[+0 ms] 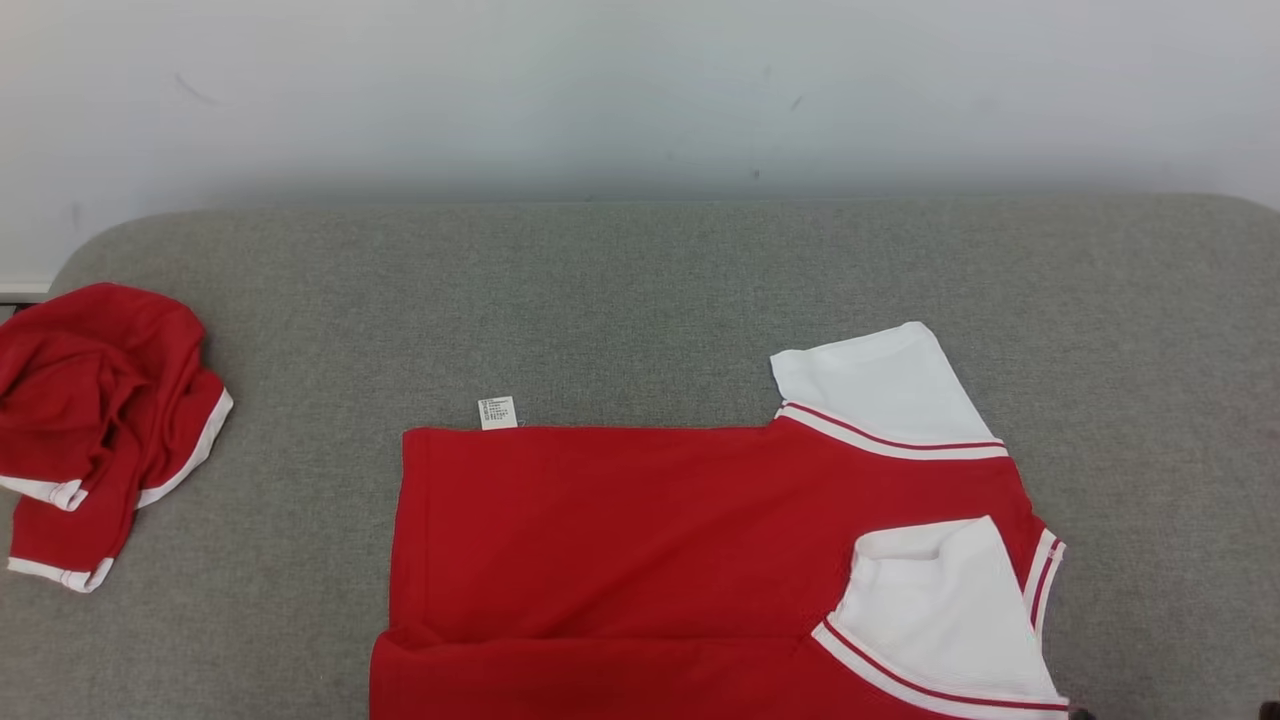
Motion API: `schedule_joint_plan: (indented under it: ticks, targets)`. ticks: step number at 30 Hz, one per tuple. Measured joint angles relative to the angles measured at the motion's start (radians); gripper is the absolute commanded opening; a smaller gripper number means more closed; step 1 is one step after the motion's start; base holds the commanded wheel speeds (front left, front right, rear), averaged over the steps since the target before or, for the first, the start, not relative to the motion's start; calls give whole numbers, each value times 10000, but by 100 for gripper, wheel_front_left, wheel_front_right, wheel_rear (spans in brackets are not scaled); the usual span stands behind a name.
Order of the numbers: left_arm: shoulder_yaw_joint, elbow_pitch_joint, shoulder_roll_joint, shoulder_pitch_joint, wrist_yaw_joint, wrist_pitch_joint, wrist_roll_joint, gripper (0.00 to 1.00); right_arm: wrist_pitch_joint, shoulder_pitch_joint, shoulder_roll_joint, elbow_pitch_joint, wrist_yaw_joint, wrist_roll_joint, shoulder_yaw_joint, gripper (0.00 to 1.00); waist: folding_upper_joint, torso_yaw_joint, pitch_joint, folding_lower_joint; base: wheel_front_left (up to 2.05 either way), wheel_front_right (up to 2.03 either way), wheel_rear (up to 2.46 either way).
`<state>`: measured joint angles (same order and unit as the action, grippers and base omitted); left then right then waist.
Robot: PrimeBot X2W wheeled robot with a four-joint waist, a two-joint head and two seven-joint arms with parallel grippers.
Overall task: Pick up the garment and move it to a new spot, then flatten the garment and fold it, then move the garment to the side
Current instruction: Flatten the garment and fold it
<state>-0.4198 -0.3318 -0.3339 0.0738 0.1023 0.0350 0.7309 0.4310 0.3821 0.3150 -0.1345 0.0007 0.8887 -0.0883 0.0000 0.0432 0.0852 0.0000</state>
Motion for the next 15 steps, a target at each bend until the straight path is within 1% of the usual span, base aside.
schedule_joint_plan:
  ticks: [3,4,7,9,11,13,15]
  targets:
    - [199,-12,-104,-6,-167,-10,-4,100,-69,-35,157,2,-184,-309,-144,100,0,25,25,0,0,0,0]
    - [257,-10,-121,-7,-242,-52,-10,100,-107,-41,190,-15,-198,-420,-153,100,0,32,33,0,0,0,0]
    - [512,81,-174,-23,-351,-332,-35,100,-383,-236,207,-219,-389,-755,-219,100,0,46,39,0,0,0,0]
    - [834,263,-192,-132,-602,-750,-127,100,-639,-615,203,-401,-537,-1032,-265,100,0,48,7,0,0,0,0]
    - [1241,476,-174,-453,-980,-1266,-249,100,-1012,-1058,54,-617,-729,-1227,-364,100,0,51,-47,0,0,0,0]
    - [1503,859,-94,-848,-1321,-1772,-454,100,-1350,-1504,-138,-763,-813,-1467,-360,100,0,54,-113,1,0,0,0]
    - [1555,1254,113,-1159,-1582,-2159,-683,100,-1697,-1894,-330,-865,-844,-1695,-293,100,0,55,-176,0,0,0,0]
